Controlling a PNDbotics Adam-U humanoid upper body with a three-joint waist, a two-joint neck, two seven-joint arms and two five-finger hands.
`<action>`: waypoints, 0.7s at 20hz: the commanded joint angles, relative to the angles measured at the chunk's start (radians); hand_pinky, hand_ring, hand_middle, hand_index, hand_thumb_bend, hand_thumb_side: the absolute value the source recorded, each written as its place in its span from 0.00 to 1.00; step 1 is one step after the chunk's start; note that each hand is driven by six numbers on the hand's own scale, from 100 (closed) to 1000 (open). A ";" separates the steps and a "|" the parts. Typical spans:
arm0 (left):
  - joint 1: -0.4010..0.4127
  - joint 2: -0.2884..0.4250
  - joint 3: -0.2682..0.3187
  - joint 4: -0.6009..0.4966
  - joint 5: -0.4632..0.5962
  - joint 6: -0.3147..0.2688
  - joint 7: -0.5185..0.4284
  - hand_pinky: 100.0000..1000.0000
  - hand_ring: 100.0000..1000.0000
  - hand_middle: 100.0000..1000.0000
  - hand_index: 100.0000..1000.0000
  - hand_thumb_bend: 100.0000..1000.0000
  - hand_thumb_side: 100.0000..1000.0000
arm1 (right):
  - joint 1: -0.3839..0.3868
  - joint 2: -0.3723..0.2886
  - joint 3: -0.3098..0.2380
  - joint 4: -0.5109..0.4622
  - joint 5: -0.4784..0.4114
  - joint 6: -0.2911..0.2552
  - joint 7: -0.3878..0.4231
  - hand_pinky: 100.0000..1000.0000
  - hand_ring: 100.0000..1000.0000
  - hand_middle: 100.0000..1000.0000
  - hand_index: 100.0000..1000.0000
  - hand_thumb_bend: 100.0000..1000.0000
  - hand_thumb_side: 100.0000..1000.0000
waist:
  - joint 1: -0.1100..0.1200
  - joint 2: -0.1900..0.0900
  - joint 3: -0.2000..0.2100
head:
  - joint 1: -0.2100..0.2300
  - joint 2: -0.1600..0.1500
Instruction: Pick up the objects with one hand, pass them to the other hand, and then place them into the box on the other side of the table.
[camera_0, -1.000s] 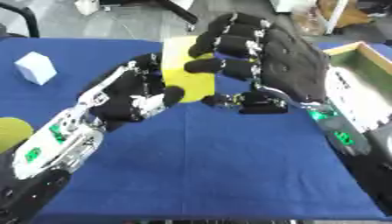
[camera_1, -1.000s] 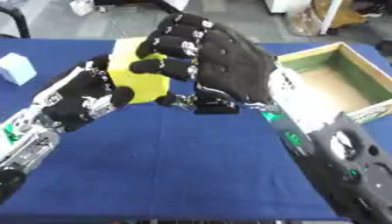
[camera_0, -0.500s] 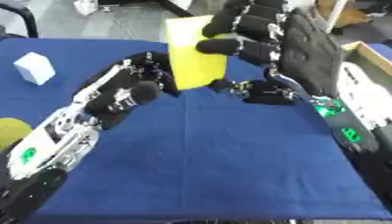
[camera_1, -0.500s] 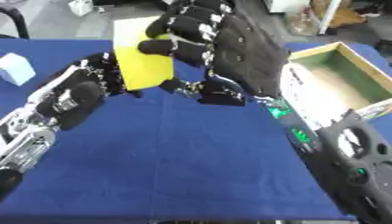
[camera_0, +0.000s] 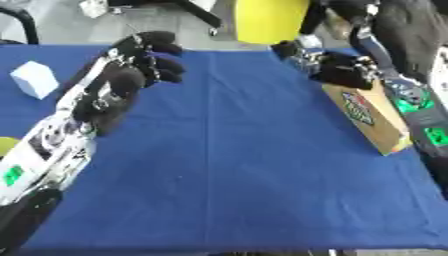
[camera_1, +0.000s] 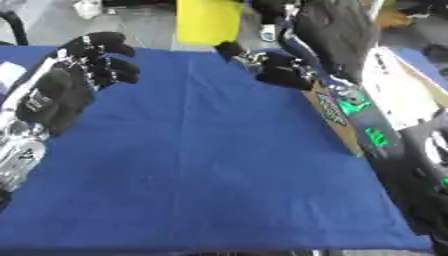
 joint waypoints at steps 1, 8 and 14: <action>0.016 -0.002 0.029 -0.005 -0.016 -0.025 0.022 0.70 0.64 0.65 0.78 0.99 0.50 | -0.010 -0.064 -0.081 0.091 -0.049 0.097 0.017 0.70 0.59 0.49 0.71 0.16 0.00 | 0.003 -0.013 -0.003 | -0.012 -0.002; 0.076 -0.057 0.056 0.037 -0.049 -0.086 0.044 0.70 0.64 0.65 0.79 0.98 0.51 | -0.117 -0.065 -0.209 0.547 -0.143 0.222 0.133 0.73 0.72 0.58 0.82 0.00 0.00 | 0.003 -0.020 -0.004 | -0.038 -0.002; 0.106 -0.091 0.079 0.047 -0.095 -0.117 0.047 0.70 0.64 0.65 0.79 0.97 0.52 | -0.194 -0.011 -0.330 0.883 -0.152 0.305 0.089 0.76 0.80 0.65 0.91 0.00 0.00 | 0.008 -0.025 0.001 | -0.045 -0.002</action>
